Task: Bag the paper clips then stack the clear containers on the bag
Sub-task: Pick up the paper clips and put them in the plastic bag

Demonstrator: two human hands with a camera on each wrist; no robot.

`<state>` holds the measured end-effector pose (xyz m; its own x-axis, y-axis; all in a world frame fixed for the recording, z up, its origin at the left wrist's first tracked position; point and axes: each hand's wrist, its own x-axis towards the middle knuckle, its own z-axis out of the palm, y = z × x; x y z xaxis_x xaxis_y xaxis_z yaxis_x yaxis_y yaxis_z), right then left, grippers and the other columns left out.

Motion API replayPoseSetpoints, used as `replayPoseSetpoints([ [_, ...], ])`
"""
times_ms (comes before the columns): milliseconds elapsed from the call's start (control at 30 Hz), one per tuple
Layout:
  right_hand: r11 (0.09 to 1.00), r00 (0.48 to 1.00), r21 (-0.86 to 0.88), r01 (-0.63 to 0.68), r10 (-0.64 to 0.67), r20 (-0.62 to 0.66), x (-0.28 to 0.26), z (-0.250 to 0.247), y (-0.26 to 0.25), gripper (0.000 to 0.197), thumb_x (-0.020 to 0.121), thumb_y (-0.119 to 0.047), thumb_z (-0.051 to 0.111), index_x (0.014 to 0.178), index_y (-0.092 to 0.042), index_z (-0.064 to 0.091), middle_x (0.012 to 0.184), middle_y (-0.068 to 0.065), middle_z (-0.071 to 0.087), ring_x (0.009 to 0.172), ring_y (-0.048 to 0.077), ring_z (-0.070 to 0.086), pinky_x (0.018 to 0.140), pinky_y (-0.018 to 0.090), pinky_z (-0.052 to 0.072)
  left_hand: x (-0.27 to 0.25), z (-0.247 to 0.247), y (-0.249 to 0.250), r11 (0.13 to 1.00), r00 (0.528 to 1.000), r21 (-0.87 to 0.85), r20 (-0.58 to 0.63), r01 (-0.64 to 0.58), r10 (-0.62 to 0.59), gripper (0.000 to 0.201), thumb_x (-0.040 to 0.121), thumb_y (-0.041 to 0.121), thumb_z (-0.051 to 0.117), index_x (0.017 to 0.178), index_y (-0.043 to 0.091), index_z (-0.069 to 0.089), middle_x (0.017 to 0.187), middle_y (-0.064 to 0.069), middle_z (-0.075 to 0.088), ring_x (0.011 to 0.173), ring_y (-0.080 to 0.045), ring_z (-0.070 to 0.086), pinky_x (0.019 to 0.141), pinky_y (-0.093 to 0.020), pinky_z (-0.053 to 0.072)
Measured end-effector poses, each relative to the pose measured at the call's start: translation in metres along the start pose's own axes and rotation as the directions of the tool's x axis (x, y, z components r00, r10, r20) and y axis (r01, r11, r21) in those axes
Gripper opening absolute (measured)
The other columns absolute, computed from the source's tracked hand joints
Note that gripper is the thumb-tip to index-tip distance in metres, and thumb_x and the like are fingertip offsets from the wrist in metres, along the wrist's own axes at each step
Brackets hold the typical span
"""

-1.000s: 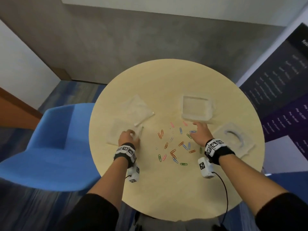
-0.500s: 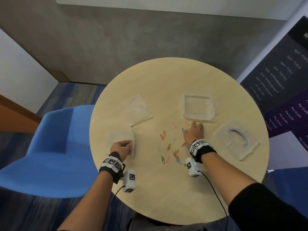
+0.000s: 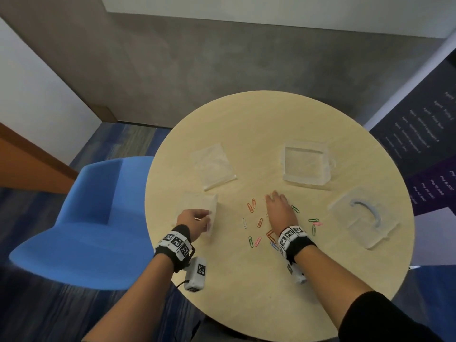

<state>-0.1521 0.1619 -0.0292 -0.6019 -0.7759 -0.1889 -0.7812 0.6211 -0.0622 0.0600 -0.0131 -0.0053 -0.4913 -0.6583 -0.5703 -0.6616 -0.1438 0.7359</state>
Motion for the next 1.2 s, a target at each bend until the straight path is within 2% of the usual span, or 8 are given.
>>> replayPoseSetpoints([
  [267, 0.983, 0.982, 0.039, 0.177, -0.179, 0.059, -0.026, -0.011, 0.017, 0.035, 0.092, 0.002, 0.046, 0.124, -0.006, 0.057, 0.126, 0.012, 0.057, 0.118, 0.027, 0.049, 0.093, 0.035, 0.049, -0.004, 0.017, 0.021, 0.999, 0.999, 0.037, 0.031, -0.027, 0.026, 0.018, 0.08, 0.015, 0.064, 0.092, 0.023, 0.075, 0.081, -0.005, 0.076, 0.073, -0.022, 0.075, 0.085, -0.042, 0.059],
  [433, 0.98, 0.971, -0.026, 0.198, -0.192, 0.142, -0.005, -0.035, 0.015, 0.024, 0.088, 0.008, 0.045, 0.1, -0.001, 0.065, 0.101, 0.017, 0.064, 0.096, 0.032, 0.06, 0.079, 0.038, 0.049, -0.008, 0.034, 0.025, 1.0, 1.0, 0.027, 0.022, 0.003, -0.004, 0.019, 0.083, 0.014, 0.065, 0.098, 0.016, 0.075, 0.079, -0.005, 0.076, 0.072, -0.022, 0.075, 0.085, -0.042, 0.06],
  [733, 0.938, 0.93, -0.134, 0.321, -0.285, 0.234, 0.015, -0.047, -0.004, 0.021, 0.09, 0.007, 0.049, 0.103, -0.002, 0.063, 0.105, 0.016, 0.064, 0.094, 0.031, 0.064, 0.08, 0.038, 0.052, -0.017, 0.05, 0.044, 0.998, 1.0, 0.062, 0.016, 0.011, -0.013, 0.019, 0.086, 0.016, 0.063, 0.102, 0.017, 0.073, 0.083, -0.003, 0.075, 0.072, -0.018, 0.075, 0.086, -0.036, 0.059],
  [900, 0.978, 0.968, -0.089, 0.188, -0.169, 0.188, 0.023, -0.061, 0.004, 0.015, 0.089, 0.003, 0.052, 0.094, 0.0, 0.065, 0.097, 0.019, 0.067, 0.089, 0.034, 0.066, 0.077, 0.039, 0.051, -0.02, 0.051, 0.046, 0.998, 1.0, 0.064, 0.024, 0.0, -0.002, 0.021, 0.085, 0.017, 0.063, 0.103, 0.016, 0.074, 0.083, -0.003, 0.075, 0.073, -0.017, 0.075, 0.086, -0.035, 0.059],
  [1000, 0.992, 0.996, 0.123, -0.019, 0.007, 0.093, 0.021, -0.063, 0.016, 0.014, 0.082, 0.002, 0.055, 0.088, -0.002, 0.068, 0.088, 0.016, 0.069, 0.082, 0.032, 0.067, 0.07, 0.035, 0.054, -0.023, 0.051, 0.046, 0.997, 1.0, 0.073, 0.028, -0.01, 0.008, 0.02, 0.086, 0.017, 0.063, 0.103, 0.017, 0.074, 0.084, 0.0, 0.074, 0.074, -0.016, 0.075, 0.082, -0.03, 0.058],
  [1066, 0.878, 0.984, 0.445, -0.175, 0.163, 0.067, 0.013, -0.069, 0.013, 0.01, 0.075, -0.003, 0.068, 0.083, -0.005, 0.073, 0.08, 0.009, 0.071, 0.074, 0.024, 0.069, 0.068, 0.031, 0.058, -0.026, 0.054, 0.047, 0.995, 0.999, 0.096, 0.04, -0.029, 0.025, 0.02, 0.087, 0.018, 0.062, 0.104, 0.017, 0.073, 0.082, 0.0, 0.074, 0.073, -0.015, 0.074, 0.077, -0.025, 0.055],
  [1133, 0.552, 0.957, 0.789, -0.271, 0.241, 0.16, -0.001, -0.077, -0.003, 0.011, 0.071, -0.002, 0.077, 0.081, -0.007, 0.075, 0.075, 0.008, 0.074, 0.068, 0.021, 0.072, 0.065, 0.028, 0.061, -0.029, 0.059, 0.049, 0.992, 0.997, 0.114, 0.057, -0.059, 0.052, 0.021, 0.087, 0.018, 0.061, 0.105, 0.017, 0.073, 0.077, 0.0, 0.073, 0.071, -0.013, 0.073, 0.071, -0.022, 0.053],
  [1200, 0.241, 0.932, 0.907, -0.344, 0.201, 0.301, -0.016, -0.082, -0.025, 0.013, 0.071, 0.002, 0.077, 0.084, -0.003, 0.076, 0.078, 0.015, 0.075, 0.07, 0.026, 0.074, 0.067, 0.031, 0.063, -0.032, 0.064, 0.052, 0.986, 0.994, 0.133, 0.063, -0.098, 0.09, 0.021, 0.088, 0.018, 0.062, 0.106, 0.016, 0.073, 0.075, 0.0, 0.073, 0.068, -0.012, 0.072, 0.067, -0.02, 0.051],
])
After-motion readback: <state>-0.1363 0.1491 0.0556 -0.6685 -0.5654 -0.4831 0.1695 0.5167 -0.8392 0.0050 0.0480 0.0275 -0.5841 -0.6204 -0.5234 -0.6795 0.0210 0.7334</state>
